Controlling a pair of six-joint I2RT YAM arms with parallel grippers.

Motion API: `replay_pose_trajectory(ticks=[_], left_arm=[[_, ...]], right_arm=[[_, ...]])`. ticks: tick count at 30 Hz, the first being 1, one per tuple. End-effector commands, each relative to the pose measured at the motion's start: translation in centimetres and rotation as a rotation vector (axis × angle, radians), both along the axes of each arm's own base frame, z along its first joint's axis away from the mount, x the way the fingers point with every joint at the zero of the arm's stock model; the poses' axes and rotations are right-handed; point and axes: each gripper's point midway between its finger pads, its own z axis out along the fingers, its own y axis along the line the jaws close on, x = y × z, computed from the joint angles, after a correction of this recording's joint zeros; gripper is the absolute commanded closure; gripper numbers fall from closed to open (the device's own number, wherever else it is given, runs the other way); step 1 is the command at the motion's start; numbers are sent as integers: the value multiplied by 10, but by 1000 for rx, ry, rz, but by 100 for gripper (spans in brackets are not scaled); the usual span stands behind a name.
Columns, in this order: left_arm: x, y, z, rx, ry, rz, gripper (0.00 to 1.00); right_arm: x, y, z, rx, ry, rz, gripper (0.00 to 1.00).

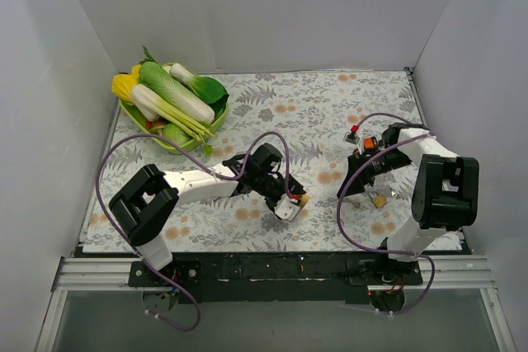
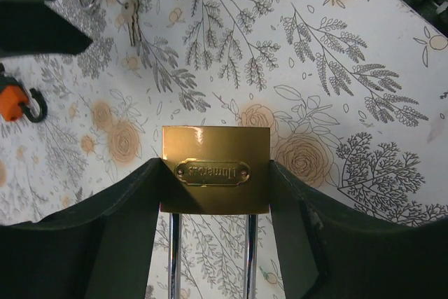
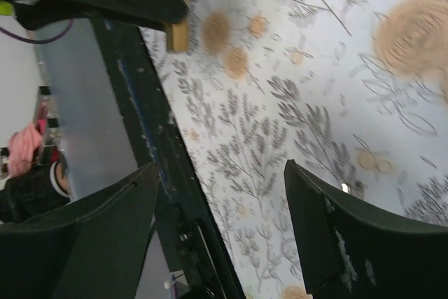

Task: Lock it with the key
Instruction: Place the lock at the center of the board.

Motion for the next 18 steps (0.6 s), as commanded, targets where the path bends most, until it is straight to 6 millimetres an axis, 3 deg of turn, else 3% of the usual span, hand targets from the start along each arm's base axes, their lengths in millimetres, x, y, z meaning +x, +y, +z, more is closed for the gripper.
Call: replay_pose_trajectory(ticks=[1, 8, 13, 18], left_arm=[[-8, -25, 55, -182, -181, -155, 100], [-6, -32, 60, -206, -191, -160, 100], [-5, -34, 65, -214, -181, -149, 100], [-5, -37, 73, -231, -154, -131, 100]], right_arm=[[0, 38, 41, 193, 46, 46, 21], [-16, 67, 35, 207, 130, 86, 17], [-8, 79, 16, 160, 78, 45, 16], [-10, 90, 14, 155, 70, 14, 21]])
